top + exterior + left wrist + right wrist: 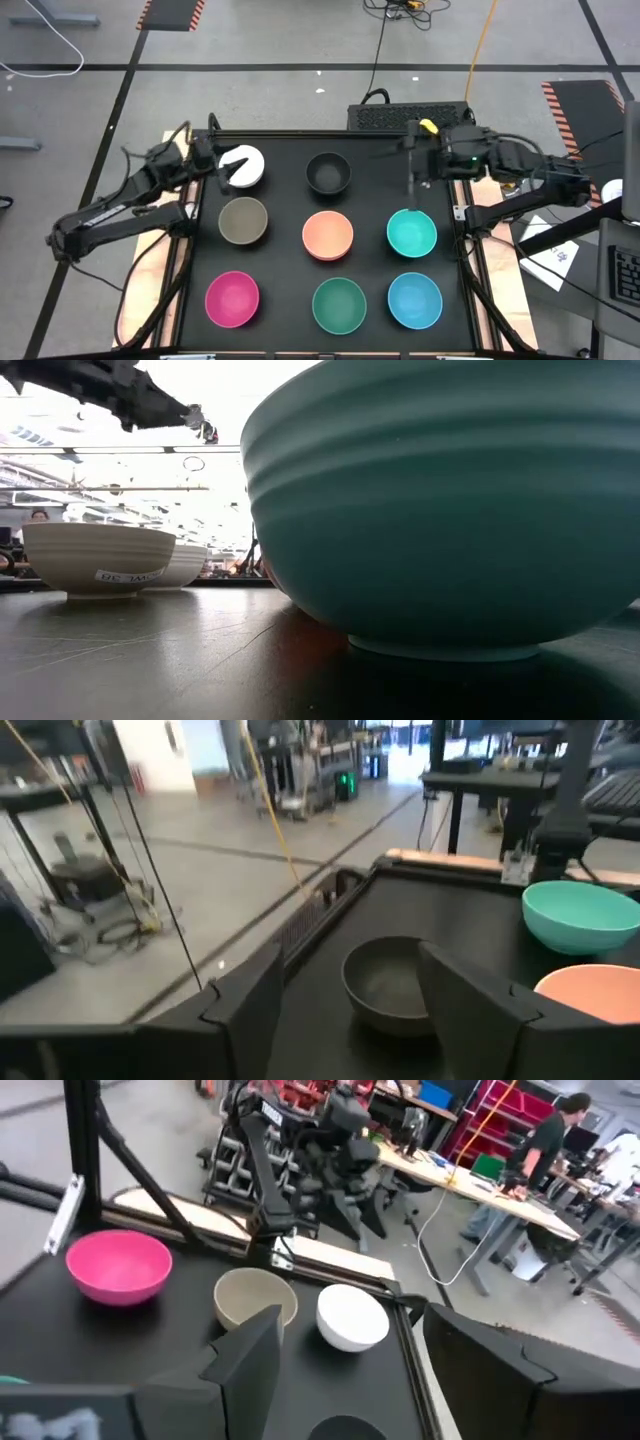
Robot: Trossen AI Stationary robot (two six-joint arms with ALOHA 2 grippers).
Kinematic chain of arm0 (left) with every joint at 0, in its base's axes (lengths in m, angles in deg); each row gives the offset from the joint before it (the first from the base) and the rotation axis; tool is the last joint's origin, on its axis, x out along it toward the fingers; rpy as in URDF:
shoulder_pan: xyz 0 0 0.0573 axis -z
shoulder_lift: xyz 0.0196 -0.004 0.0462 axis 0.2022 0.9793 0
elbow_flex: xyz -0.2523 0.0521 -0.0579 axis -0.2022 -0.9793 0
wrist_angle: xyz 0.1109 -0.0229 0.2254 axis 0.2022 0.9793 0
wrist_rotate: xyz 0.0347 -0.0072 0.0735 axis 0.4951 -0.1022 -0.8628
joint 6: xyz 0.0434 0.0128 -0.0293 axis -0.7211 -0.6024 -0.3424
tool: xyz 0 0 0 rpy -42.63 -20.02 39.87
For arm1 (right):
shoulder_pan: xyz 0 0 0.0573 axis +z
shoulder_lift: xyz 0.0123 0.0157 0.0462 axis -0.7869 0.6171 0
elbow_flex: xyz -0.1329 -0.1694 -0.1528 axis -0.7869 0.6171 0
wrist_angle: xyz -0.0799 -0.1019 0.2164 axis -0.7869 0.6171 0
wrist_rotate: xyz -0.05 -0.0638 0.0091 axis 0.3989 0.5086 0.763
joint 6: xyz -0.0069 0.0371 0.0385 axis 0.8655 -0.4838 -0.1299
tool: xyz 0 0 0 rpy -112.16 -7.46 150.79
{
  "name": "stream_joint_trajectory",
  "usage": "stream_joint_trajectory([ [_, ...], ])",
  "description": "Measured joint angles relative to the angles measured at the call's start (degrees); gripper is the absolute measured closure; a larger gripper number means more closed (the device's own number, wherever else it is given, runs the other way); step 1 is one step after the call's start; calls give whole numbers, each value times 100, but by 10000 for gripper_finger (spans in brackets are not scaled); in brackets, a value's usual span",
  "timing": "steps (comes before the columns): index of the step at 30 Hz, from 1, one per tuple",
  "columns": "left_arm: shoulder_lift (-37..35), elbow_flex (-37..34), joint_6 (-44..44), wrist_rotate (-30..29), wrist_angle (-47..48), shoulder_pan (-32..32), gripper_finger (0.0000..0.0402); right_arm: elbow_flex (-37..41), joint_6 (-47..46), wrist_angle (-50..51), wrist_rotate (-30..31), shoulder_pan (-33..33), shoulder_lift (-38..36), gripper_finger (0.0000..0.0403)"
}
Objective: Nest bowls inside each other
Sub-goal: Stack the white bowl on the light orange bowl
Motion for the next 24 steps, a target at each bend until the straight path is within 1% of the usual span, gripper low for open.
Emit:
stream_joint_trajectory([
  [2,374,40,62,326,-113,-243,145,204,-133,41,21,2,-199,167],
  [4,701,47,23,701,-232,-489,133,510,-341,129,165,2,-441,167],
  [6,935,45,40,948,-365,-743,122,934,-494,231,363,2,-725,167],
  [8,1093,45,67,1242,-647,-984,114,1455,-673,70,435,0,-1030,167],
  [12,1183,45,226,1744,-944,-1329,104,2641,-1021,-685,322,58,-1765,167],
  [15,1134,45,248,1913,-1134,-1420,103,3588,-1053,-1334,284,61,-2388,167],
  [18,1087,45,174,1941,-1298,-1409,103,4557,-913,-2471,296,57,-2990,167],
  [20,1092,45,200,2074,-1385,-1399,103,5124,-802,-3215,297,56,-3349,167],
  [22,1092,45,226,2263,-1494,-1399,103,5539,-696,-3654,297,30,-3628,167],
  [24,1089,45,234,2432,-1513,-1399,103,5760,-632,-3633,303,-50,-3809,167],
])
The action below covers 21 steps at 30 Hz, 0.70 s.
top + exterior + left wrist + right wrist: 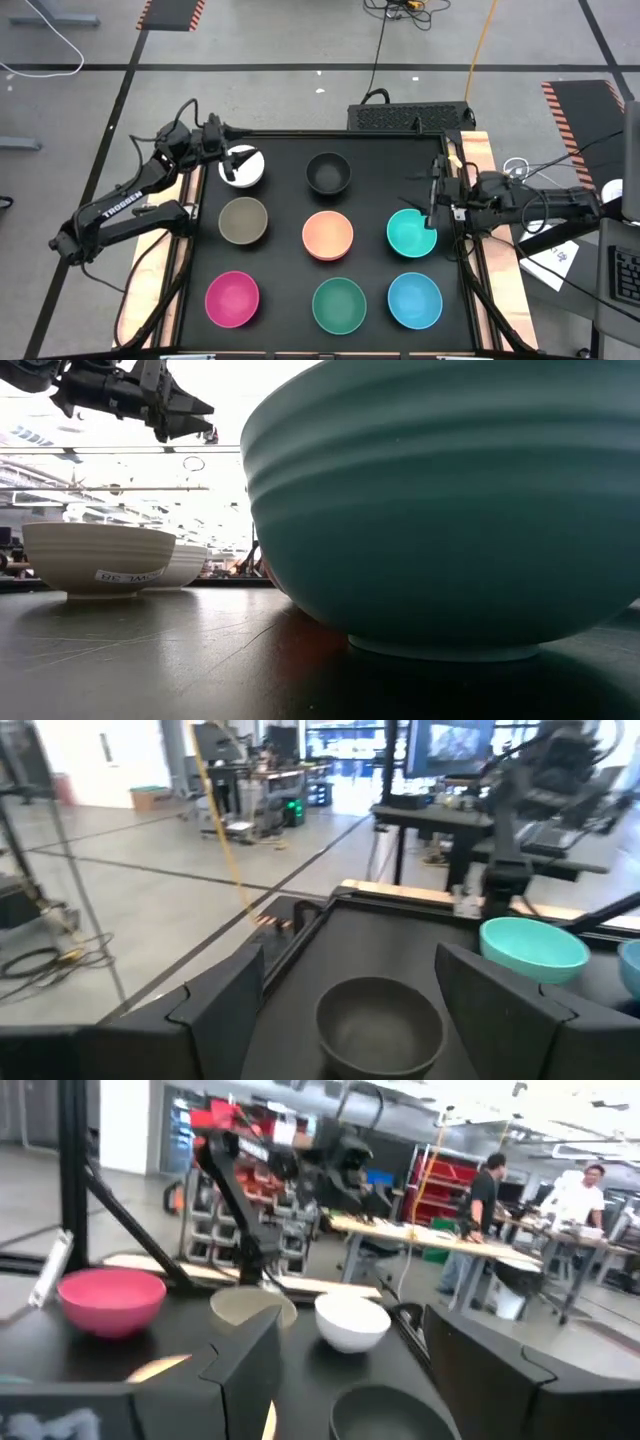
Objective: Nest bowls inside each other
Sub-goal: Stack the white bowl on the light orange bowl
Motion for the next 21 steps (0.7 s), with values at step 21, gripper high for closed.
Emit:
stream_joint_trajectory([
  [21,552,0,-305,-374,1674,-952,103,921,-904,-180,-353,-396,-126,167],
])
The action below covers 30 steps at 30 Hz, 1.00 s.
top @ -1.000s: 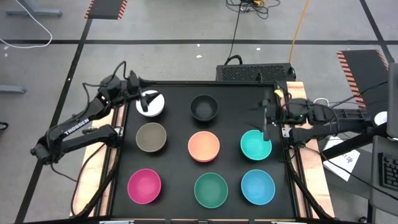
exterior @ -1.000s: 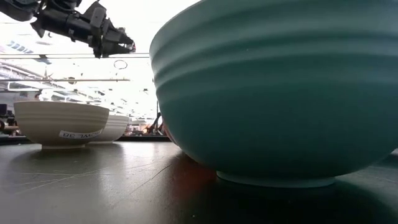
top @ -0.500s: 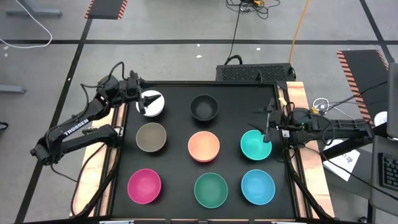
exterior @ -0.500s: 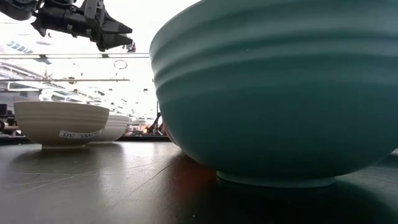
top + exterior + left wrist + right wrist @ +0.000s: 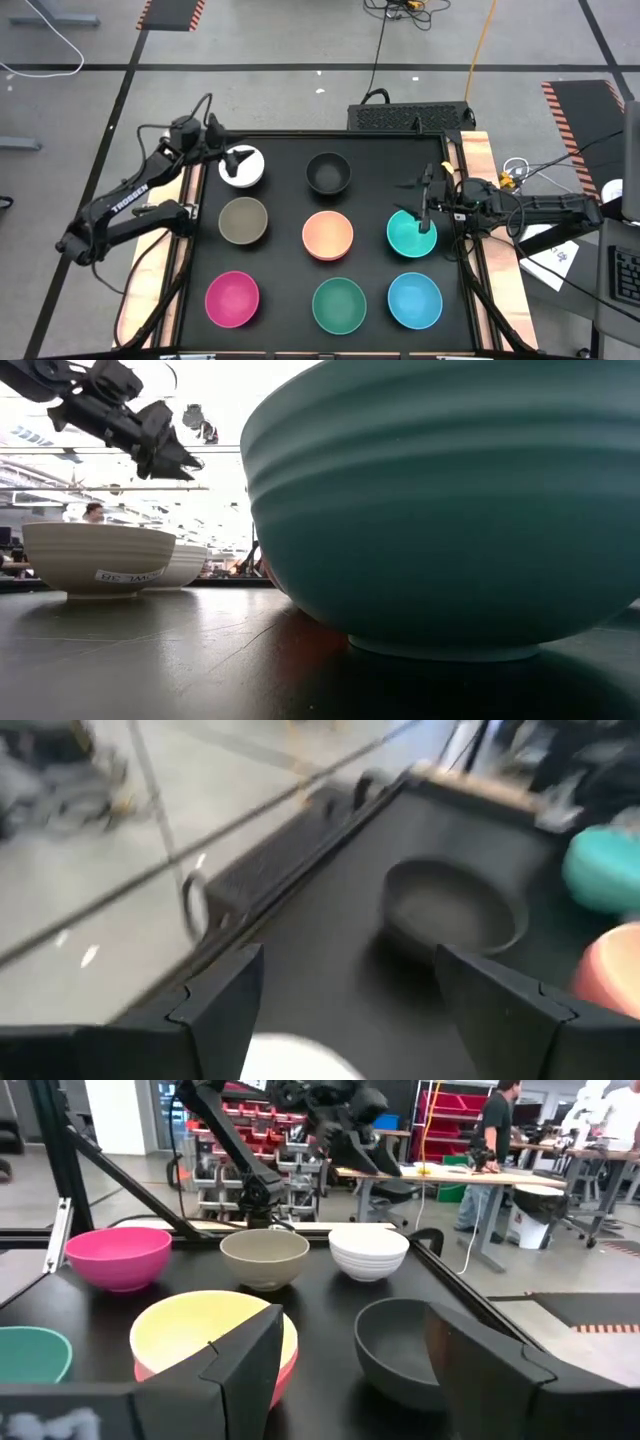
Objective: Nest bowls inside each other
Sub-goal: Stack the white bowl on the light orange bowl
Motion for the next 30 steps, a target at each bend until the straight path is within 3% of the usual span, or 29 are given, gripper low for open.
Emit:
stream_joint_trajectory([
  [4,437,-2,-63,-406,228,-25,103,0,-82,-41,-148,2,0,167],
  [12,857,65,-288,-619,444,191,103,0,-304,9,-300,3,0,167],
  [21,942,850,-469,-1802,1627,883,103,0,-474,44,-300,2,11,167],
  [25,1204,1108,-549,-1830,2335,967,103,0,-474,133,-300,2,11,167],
  [30,1622,1268,-675,-1839,2574,936,103,0,-466,143,-300,2,11,167],
])
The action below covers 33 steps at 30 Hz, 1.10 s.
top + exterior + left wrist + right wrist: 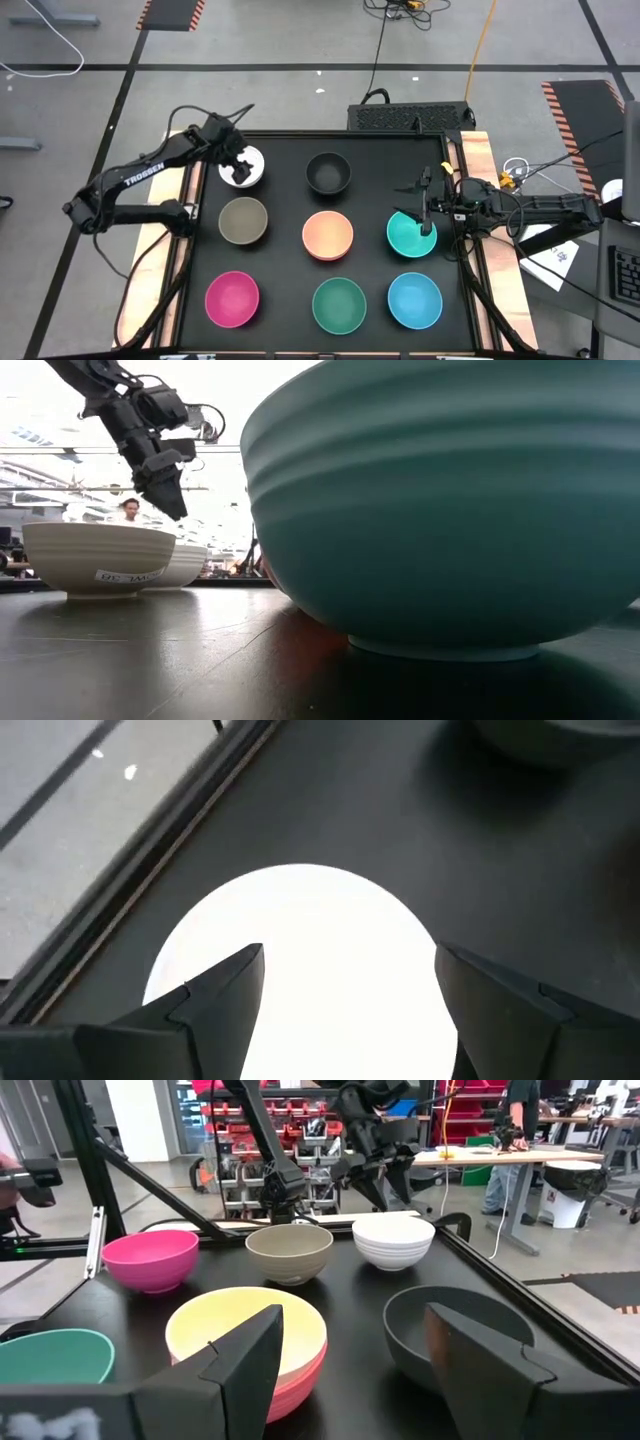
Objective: Nest bowls inside each other
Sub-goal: Stack the white bowl on the light orange bowl
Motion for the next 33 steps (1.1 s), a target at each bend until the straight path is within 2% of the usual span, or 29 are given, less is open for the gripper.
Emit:
stream_joint_trajectory([
  [16,516,768,-215,170,959,343,103,0,-22,7,-145,2,1,167],
  [24,1003,791,-566,60,1338,478,103,0,-24,32,-146,2,2,167],
  [33,1279,791,-815,-100,1267,454,103,0,-48,128,-149,2,2,167],
])
